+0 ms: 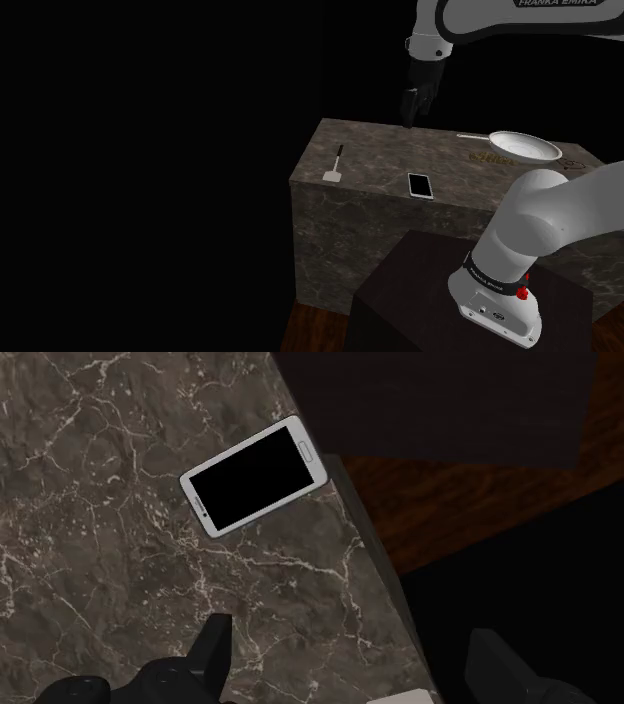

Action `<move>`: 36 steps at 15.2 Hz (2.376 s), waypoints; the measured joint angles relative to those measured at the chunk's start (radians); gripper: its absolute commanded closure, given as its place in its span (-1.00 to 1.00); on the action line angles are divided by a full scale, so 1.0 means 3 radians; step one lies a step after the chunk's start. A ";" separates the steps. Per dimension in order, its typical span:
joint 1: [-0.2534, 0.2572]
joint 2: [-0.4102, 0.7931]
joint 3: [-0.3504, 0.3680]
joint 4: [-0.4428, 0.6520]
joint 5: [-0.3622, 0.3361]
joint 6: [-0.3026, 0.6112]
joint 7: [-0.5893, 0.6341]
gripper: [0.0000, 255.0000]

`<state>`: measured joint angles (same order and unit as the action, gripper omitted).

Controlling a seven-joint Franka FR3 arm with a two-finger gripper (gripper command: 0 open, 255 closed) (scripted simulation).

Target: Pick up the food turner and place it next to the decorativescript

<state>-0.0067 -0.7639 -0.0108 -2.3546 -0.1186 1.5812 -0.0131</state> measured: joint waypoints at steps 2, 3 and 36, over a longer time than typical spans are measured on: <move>-0.0012 0.0035 0.0019 -0.0013 0.0017 0.0047 0.0064 -1.00; -0.0033 0.0085 0.0045 -0.0036 0.0041 0.0119 0.0164 -1.00; -0.0600 0.3174 0.0391 0.0929 0.0064 0.2391 0.3475 -1.00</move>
<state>-0.1868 0.1884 0.1066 -2.0758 -0.0995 2.2984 1.0293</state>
